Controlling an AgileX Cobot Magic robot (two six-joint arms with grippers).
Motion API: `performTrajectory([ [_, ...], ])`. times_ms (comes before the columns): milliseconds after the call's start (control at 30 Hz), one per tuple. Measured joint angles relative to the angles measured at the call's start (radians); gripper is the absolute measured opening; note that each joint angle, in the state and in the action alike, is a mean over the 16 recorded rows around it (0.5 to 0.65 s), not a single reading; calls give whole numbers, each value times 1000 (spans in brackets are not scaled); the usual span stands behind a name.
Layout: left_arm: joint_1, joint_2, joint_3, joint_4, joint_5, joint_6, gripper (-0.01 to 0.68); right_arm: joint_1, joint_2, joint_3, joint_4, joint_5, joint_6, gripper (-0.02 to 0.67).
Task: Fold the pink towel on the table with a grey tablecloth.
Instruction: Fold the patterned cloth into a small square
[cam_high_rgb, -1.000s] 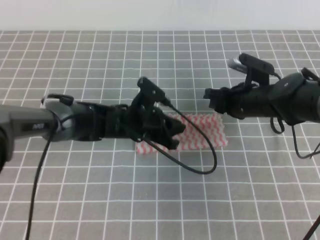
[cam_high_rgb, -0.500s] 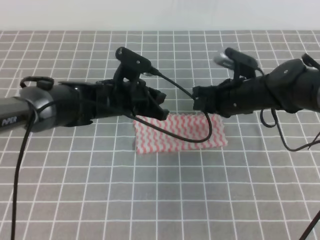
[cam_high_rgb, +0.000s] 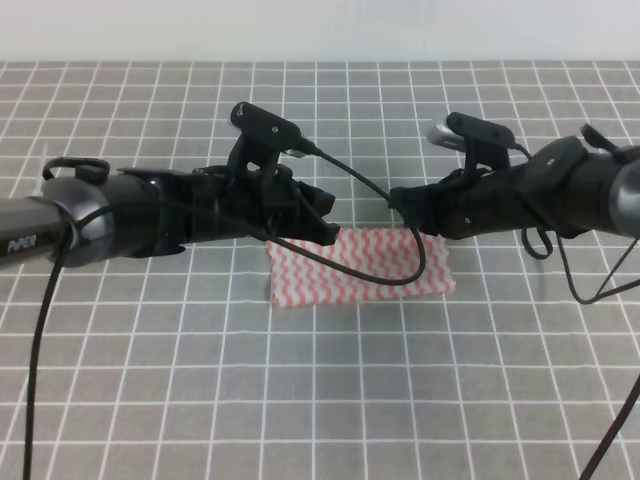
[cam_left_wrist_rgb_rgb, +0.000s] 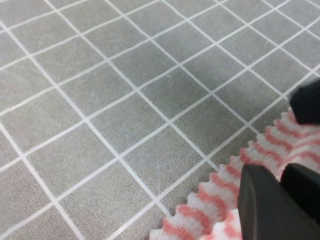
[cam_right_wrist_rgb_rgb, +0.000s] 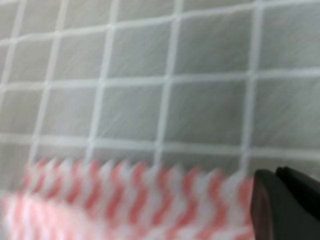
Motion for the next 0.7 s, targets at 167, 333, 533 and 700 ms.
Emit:
performTrajectory([
  [167, 0, -1, 0, 0, 0, 2, 76, 0, 16, -20, -22, -38, 0, -13],
  [333, 0, -1, 0, 0, -11, 5, 76, 0, 20, -57, -40, 0, 0, -14],
  [533, 0, -1, 0, 0, -29, 7, 76, 0, 14, -106, -70, 122, 5, -15],
  [700, 0, -1, 0, -1, -37, 5, 76, 0, 9, -131, -130, 213, 43, -15],
])
